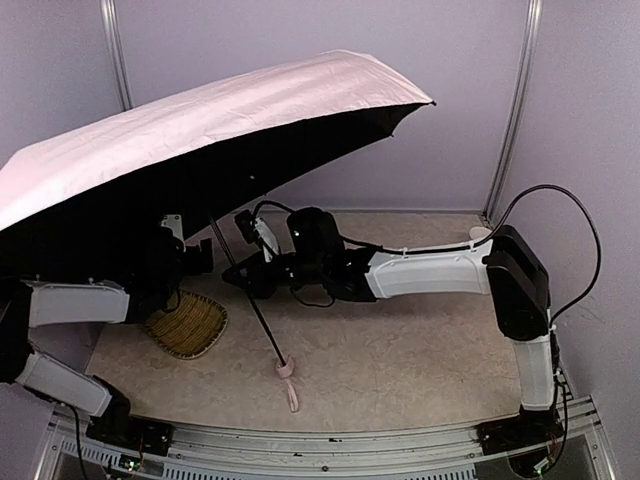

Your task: Put away the umbrella

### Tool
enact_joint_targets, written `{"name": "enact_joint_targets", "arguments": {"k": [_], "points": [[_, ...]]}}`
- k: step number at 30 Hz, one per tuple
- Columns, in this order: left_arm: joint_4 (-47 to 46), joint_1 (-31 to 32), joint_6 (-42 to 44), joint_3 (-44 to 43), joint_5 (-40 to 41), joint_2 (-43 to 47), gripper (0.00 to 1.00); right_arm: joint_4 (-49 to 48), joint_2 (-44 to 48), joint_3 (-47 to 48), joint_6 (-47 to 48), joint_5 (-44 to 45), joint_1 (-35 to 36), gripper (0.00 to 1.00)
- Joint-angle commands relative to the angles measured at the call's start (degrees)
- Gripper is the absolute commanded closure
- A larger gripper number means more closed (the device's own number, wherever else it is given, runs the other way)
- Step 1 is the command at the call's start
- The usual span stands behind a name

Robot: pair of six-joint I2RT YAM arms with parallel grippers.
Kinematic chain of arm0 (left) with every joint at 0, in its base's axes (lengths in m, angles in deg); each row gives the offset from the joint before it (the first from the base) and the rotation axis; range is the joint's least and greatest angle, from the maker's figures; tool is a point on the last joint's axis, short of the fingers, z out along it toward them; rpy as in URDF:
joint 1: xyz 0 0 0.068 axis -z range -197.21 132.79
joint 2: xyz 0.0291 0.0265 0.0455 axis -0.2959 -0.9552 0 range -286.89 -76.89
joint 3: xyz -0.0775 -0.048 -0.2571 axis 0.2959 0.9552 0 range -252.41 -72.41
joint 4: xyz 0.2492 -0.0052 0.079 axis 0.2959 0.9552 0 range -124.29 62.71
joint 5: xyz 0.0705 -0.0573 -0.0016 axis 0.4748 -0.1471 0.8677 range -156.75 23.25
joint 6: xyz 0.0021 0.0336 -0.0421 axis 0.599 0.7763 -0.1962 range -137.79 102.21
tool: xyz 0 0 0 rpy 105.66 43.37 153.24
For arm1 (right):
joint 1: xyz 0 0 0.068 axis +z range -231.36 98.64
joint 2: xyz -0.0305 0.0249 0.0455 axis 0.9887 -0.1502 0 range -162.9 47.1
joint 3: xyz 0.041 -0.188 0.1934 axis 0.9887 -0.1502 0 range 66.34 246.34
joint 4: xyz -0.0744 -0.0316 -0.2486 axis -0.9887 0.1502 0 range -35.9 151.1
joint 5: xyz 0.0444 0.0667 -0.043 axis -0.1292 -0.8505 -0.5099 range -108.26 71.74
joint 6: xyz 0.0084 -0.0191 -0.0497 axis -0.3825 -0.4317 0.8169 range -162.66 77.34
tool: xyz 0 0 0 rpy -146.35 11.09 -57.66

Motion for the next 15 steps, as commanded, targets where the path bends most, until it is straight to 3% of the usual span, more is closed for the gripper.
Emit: {"name": "enact_joint_targets", "arguments": {"k": [1, 5, 12, 15], "points": [[2.15, 5.14, 4.62, -3.52, -1.46, 2.48, 0.02, -17.82, 11.71, -5.15, -5.85, 3.67, -5.16, 1.0], [4.24, 10.19, 5.7, -5.48, -9.1, 4.07, 0.02, -23.75, 17.46, -8.86, -7.84, 10.05, -7.34, 1.0], [-1.84, 16.95, 0.38, -7.65, -40.32, 5.16, 0.07, -36.08, 23.62, -16.35, -9.94, 15.97, -7.61, 1.0], [-6.62, 18.6, -5.01, -10.08, -48.26, 3.23, 0.04, -36.15, 23.92, -16.03, -10.66, 13.77, -7.68, 1.0]]}}
